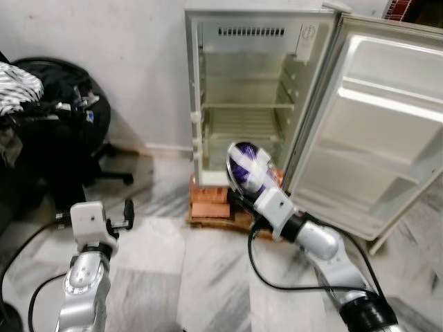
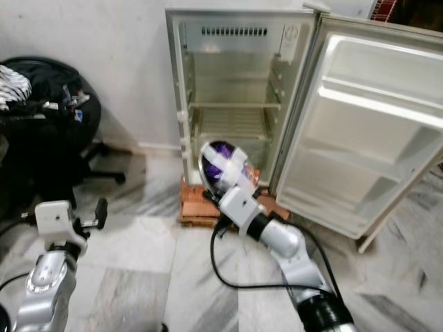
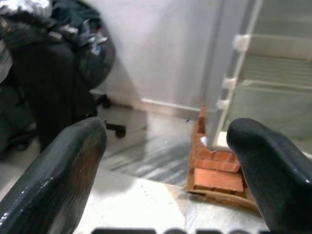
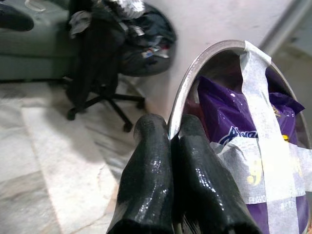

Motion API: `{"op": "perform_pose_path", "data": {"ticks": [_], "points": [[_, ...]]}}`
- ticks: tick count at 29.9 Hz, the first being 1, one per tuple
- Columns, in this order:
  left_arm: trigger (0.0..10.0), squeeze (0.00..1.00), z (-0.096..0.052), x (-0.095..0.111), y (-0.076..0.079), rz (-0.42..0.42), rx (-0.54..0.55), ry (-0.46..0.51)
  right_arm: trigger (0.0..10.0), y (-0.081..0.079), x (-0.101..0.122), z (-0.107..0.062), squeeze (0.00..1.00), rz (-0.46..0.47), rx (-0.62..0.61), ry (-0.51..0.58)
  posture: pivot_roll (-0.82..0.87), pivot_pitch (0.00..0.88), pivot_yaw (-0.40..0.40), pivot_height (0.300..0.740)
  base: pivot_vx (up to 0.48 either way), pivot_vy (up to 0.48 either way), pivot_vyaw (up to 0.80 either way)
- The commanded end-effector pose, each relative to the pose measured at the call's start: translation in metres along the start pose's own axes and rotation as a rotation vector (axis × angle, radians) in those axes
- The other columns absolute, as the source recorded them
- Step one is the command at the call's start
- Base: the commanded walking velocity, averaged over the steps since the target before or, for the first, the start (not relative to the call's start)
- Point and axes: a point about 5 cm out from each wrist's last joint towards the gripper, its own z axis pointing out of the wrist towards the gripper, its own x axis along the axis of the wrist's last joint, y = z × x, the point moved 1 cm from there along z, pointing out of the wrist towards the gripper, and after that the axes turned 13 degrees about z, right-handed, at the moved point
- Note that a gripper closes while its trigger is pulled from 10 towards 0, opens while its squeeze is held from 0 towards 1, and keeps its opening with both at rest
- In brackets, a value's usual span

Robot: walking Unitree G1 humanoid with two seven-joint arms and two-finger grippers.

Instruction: Restocking fridge

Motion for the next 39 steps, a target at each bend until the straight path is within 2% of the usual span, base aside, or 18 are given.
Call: {"op": "perform_pose_path", "data": {"ticks": [1,7,26,39], "points": [[10.0,0.00,0.0001,0.0005,-0.0012,-0.002,0.004,0.002,10.0,-0.0027,0.0087,0.0037,0.00,-0.035,0.028,0.046,0.09,0.000,-0.067,0.740,0.409,0.000,0.00],[10.0,0.00,-0.0007,-0.0005,0.0028,-0.010,-0.005,0.001,10.0,-0.0025,0.0097,0.0034,0.00,-0.057,0.043,0.049,0.09,0.000,-0.072,0.740,0.410,0.000,0.67],[10.0,0.00,-0.0022,-0.0016,0.0067,-0.024,-0.023,-0.005,10.0,-0.0002,0.0096,0.0033,0.00,-0.062,0.038,0.056,0.09,0.000,-0.078,0.740,0.433,0.000,0.00],[10.0,0.00,-0.0027,-0.0044,0.0078,-0.039,-0.020,-0.025,10.0,0.0013,0.0072,0.0033,0.00,-0.083,0.042,0.040,0.09,0.000,-0.083,0.740,0.262,0.368,0.00]]}}
